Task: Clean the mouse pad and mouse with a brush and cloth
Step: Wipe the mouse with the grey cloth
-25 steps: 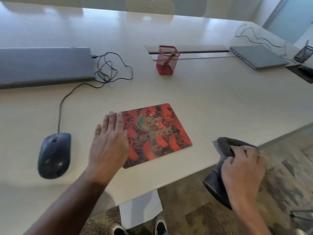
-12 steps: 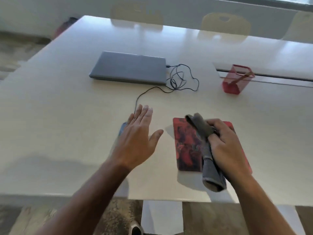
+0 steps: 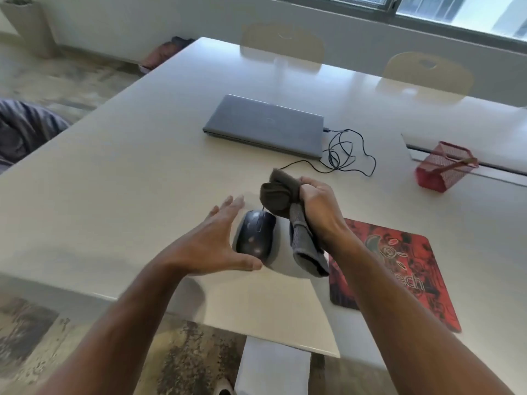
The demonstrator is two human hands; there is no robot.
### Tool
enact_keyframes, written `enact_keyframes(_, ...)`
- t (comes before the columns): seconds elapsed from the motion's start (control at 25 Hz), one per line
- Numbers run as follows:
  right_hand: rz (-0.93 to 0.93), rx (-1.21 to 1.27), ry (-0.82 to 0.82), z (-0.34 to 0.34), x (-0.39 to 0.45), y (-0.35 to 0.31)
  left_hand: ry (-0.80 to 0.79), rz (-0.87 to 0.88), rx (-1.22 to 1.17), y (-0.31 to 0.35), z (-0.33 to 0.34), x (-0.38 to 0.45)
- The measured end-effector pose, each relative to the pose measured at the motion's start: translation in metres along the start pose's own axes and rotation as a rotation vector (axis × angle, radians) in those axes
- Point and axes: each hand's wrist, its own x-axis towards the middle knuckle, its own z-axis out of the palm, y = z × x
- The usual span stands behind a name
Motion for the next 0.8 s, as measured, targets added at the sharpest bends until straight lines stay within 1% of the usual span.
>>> enact_keyframes(0.12,-0.171,-0.374,-0.081,0.010,0.002,-0.009,0.002,0.096,-0.066,0.001,-0.001,0.000)
enact_keyframes(0.2,-0.261,-0.551,-0.161,0.016,0.003,-0.006,0.029,0.170,-0.100,0.004,0.000,-0.001)
enact_keyframes(0.28,-0.282,-0.677,-0.260,0.020,0.006,0.000,0.056,0.188,-0.122,0.003,0.000,-0.001)
enact_keyframes(0.36,-0.263,-0.739,-0.321,0.023,0.011,0.005,0.073,0.193,-0.143,0.002,0.001,-0.001)
enact_keyframes(0.44,-0.290,-0.789,-0.331,0.026,0.009,0.002,0.081,0.198,-0.162,0.001,0.002,0.001)
enact_keyframes(0.56,-0.397,-0.825,-0.363,0.030,-0.016,-0.003,0.060,0.179,-0.199,0.000,0.003,0.000)
enact_keyframes(0.68,-0.510,-0.827,-0.446,0.024,-0.054,-0.004,0.008,0.199,-0.201,-0.005,0.004,-0.001)
enact_keyframes(0.72,-0.525,-0.832,-0.452,0.020,-0.057,-0.002,0.004,0.204,-0.190,-0.007,0.004,0.000)
enact_keyframes(0.8,-0.470,-0.820,-0.383,0.014,-0.039,0.003,0.025,0.163,-0.175,-0.006,0.005,0.001)
